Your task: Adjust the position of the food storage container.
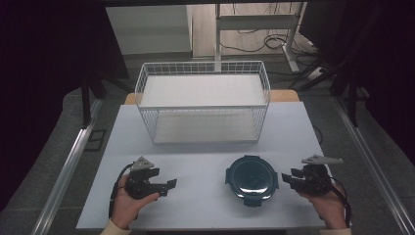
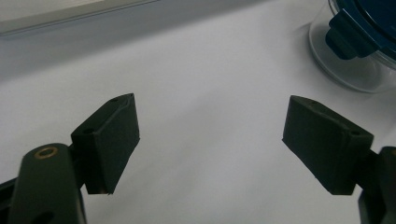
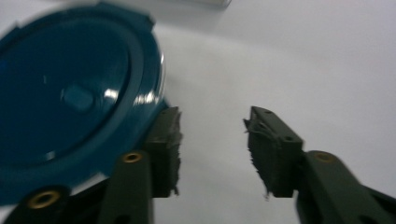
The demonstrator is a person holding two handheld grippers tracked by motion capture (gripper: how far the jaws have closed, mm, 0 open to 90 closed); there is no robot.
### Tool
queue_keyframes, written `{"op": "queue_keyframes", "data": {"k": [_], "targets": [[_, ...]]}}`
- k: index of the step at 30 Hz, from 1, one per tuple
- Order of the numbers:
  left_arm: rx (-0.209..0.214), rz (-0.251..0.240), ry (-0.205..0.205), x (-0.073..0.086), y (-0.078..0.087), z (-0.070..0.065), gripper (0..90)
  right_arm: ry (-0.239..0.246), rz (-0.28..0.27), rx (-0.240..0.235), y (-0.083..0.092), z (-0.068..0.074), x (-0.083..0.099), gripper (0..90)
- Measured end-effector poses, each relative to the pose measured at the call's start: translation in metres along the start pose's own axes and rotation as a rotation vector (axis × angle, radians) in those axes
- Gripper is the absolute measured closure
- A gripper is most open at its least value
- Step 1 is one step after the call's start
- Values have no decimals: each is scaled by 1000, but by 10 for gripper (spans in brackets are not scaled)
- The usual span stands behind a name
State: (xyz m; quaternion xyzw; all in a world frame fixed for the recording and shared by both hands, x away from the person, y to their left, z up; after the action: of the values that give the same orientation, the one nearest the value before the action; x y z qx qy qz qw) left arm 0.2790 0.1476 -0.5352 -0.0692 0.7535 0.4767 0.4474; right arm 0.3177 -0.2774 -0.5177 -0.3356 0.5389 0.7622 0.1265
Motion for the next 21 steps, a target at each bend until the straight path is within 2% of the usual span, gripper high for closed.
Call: {"op": "queue_keyframes", "data": {"k": [2, 3, 6, 8, 10, 12, 14, 17, 19, 21], "targets": [[0, 0, -1, 0, 0, 0, 186, 3, 10, 3, 0, 0, 2, 619], [-3, -1, -4, 0, 0, 0, 186, 5, 29, -5, 1, -1, 5, 708], [-6, 0, -2, 0, 0, 2, 186, 34, 63, -15, 1, 2, 10, 837], [-7, 1, -1, 1, 0, 2, 187, 62, 77, 5, -1, 3, 13, 890], [-7, 0, 0, 1, 1, 2, 195, 75, 84, 10, -2, 4, 15, 893], [-4, 0, -4, 1, 1, 1, 197, 117, 110, 13, -7, 12, 18, 896], [0, 1, -5, 1, 0, 0, 198, 136, 122, 4, -11, 17, 18, 896], [3, 4, -9, 1, 0, 0, 198, 150, 135, -5, -13, 23, 19, 897], [2, 5, -7, 2, -1, 1, 198, 169, 139, 23, -16, 25, 20, 897], [1, 6, -6, 2, -1, 2, 198, 167, 139, 21, -16, 25, 20, 897]]}}
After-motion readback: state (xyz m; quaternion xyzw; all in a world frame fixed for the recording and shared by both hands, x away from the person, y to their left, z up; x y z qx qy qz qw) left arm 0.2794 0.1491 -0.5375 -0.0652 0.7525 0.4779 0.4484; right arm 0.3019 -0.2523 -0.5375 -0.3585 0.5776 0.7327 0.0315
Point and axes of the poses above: each handheld gripper's, and its own axes: y roughly backward along the jaws, x roughly out of its underside, z roughly to its left, the point moved 7 cm from there along -y, roughly forward along the jaws, and after that the axes turned 9 degrees about -y, right-handed, at the moved point
